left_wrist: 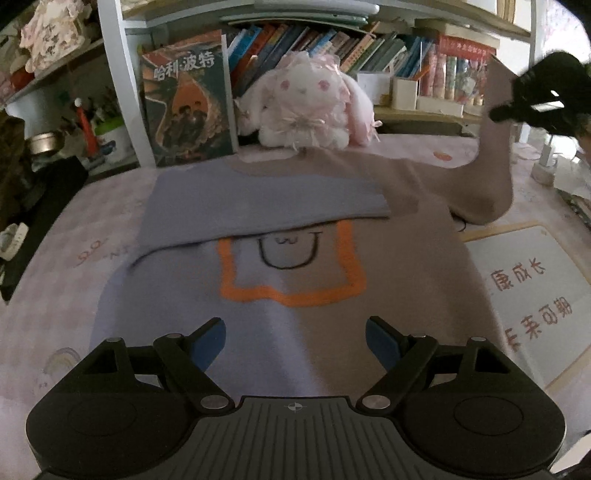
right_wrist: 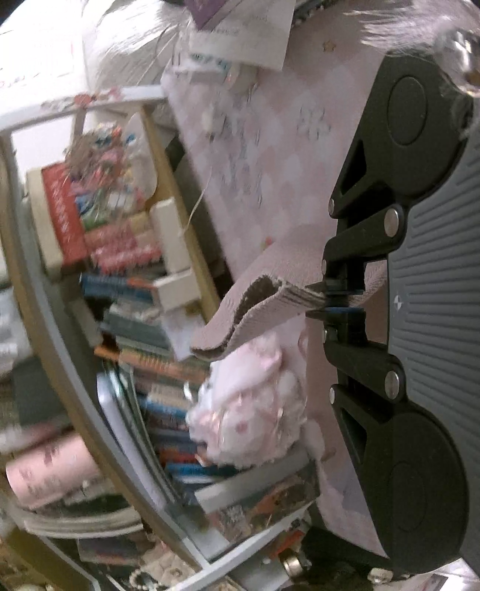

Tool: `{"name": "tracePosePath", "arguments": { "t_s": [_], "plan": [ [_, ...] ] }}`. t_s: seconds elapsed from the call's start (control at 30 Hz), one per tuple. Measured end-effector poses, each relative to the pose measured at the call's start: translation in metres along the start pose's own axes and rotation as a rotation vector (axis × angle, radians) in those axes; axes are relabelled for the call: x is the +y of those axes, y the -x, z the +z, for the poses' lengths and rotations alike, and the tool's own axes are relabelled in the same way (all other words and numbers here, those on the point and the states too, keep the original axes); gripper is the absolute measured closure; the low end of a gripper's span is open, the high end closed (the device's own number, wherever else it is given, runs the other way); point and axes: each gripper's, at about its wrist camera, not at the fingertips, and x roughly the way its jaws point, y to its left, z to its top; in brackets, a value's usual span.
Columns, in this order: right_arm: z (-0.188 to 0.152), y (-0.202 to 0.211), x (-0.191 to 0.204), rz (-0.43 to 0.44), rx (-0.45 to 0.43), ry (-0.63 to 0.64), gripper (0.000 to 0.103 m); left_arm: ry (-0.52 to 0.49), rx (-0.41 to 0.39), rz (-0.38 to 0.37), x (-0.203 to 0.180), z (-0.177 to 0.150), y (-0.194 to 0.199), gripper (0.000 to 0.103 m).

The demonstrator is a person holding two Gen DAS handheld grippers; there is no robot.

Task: Fold clothes
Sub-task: 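Lift the beige sleeve and fold it across the sweater body with the right gripper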

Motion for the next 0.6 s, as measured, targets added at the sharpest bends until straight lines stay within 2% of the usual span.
{"name": "tracePosePath", "arguments": {
  "t_s": [0.13, 0.33, 0.6],
  "plan": [
    [0.004, -0.003, 0.048, 0.016, -0.023, 0.044, 0.098, -0.017, -0.023, -0.031, 0.029, -0.003, 0.001, 0.017],
    [0.004, -0.018, 0.124, 0.070, -0.043, 0.104, 0.098, -0.015, -0.044, -0.035, 0.070, -0.010, 0.007, 0.017],
    [-0.023, -0.057, 0.212, 0.141, 0.010, 0.209, 0.098, 0.018, -0.041, -0.004, 0.112, -0.020, 0.011, 0.017]
  ]
}}
